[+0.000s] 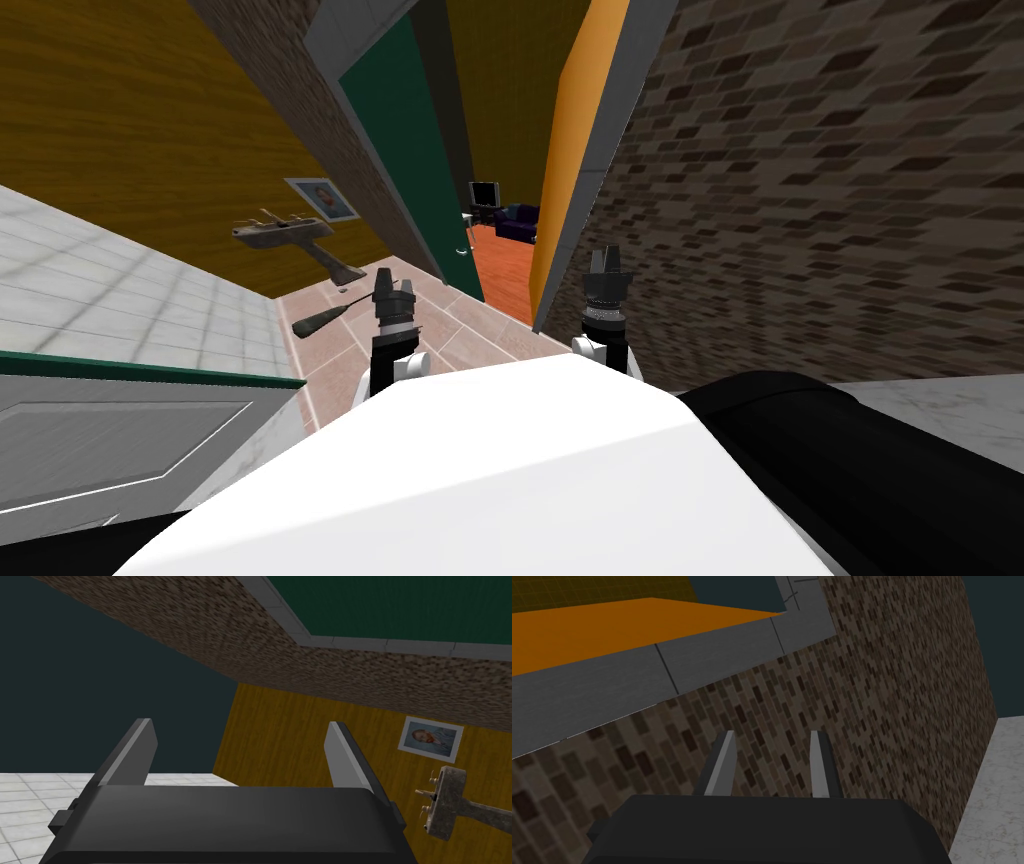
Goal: Push the door open
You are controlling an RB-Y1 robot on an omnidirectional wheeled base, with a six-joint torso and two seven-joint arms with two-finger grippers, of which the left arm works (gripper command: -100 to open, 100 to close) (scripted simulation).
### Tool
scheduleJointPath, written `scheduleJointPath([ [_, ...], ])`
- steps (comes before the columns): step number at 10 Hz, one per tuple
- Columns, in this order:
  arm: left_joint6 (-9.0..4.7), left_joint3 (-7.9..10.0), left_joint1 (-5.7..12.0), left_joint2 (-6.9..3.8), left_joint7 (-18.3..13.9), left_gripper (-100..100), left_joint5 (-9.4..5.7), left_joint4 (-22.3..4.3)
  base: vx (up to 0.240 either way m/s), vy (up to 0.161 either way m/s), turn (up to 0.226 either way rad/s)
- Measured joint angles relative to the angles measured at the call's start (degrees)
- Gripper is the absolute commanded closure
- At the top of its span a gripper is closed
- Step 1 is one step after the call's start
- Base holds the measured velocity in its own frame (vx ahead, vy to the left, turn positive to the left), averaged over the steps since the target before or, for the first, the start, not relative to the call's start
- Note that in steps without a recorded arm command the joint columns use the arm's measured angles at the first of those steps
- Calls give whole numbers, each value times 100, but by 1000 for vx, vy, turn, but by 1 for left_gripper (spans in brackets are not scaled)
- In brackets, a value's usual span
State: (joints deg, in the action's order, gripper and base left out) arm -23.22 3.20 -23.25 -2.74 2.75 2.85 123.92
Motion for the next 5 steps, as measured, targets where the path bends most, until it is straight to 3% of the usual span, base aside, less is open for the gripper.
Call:
scheduleJointPath([
  [5,-199,4,207,-109,-177,-100,113,-609,104,74,-60],
])
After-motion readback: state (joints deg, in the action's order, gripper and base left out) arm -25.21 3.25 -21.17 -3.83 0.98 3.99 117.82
